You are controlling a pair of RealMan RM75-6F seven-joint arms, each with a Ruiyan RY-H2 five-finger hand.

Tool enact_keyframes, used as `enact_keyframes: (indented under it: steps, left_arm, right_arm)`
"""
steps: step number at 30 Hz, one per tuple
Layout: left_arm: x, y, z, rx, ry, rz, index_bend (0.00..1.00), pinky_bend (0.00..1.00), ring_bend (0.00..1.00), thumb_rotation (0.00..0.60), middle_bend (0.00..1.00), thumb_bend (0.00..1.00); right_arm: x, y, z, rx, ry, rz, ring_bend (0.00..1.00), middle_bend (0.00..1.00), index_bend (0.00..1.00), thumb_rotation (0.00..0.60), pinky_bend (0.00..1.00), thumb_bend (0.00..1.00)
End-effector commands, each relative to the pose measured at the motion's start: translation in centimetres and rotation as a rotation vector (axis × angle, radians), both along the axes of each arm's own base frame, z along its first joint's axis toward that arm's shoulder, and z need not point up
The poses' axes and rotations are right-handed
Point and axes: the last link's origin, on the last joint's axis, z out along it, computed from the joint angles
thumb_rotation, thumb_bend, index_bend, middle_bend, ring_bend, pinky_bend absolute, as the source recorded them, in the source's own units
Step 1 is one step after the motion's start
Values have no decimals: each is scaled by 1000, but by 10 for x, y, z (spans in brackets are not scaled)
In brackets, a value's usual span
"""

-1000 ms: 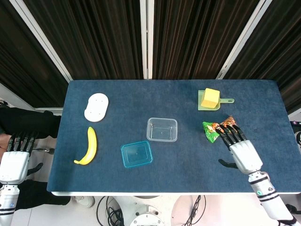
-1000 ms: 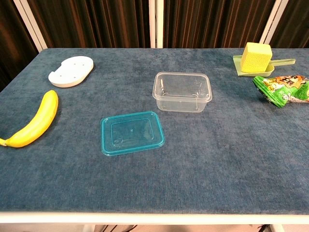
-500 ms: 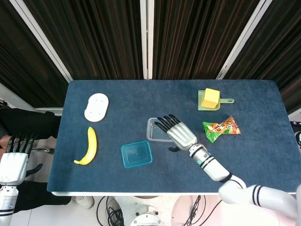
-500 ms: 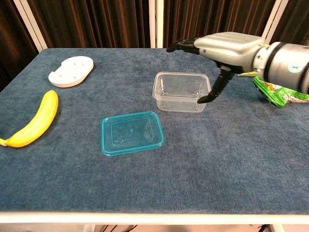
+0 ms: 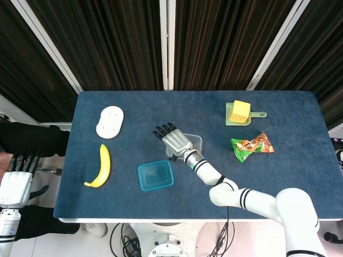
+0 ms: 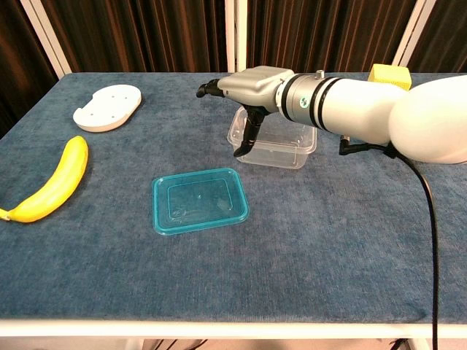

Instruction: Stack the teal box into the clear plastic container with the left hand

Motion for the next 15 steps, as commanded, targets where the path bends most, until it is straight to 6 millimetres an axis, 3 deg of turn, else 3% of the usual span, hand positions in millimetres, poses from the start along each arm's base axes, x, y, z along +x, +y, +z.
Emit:
enact_keyframes:
  steps: [1, 5, 8, 12, 15]
  left_arm:
    - [0, 2, 0, -1, 0, -3, 64, 32, 0, 600, 70, 70]
    - [3, 6, 0, -15, 12, -18, 64, 32, 0, 600, 69, 70]
    - [10, 13, -1, -40, 18, -55, 64, 32, 0, 600, 70, 70]
    - [32, 31, -5, -106, 20, -127, 65, 32, 0, 600, 70, 70]
    - [58, 46, -14, -176, -4, -205, 65, 33, 0, 600, 69, 69]
  right_arm:
    - [14, -17, -13, -11, 14, -37, 0, 0, 0, 600, 0, 34]
    - [17, -24, -16, -11, 23, -49, 0, 0, 0, 600, 0, 35]
    - [15, -17, -9, 15, -5, -34, 0, 0, 0, 600, 0, 35]
    - [-1, 5, 20, 22, -56, 20, 0, 0, 0, 600, 0, 35]
    - [-24, 22, 56, -16, -81, 36, 0, 0, 0, 600, 0, 35]
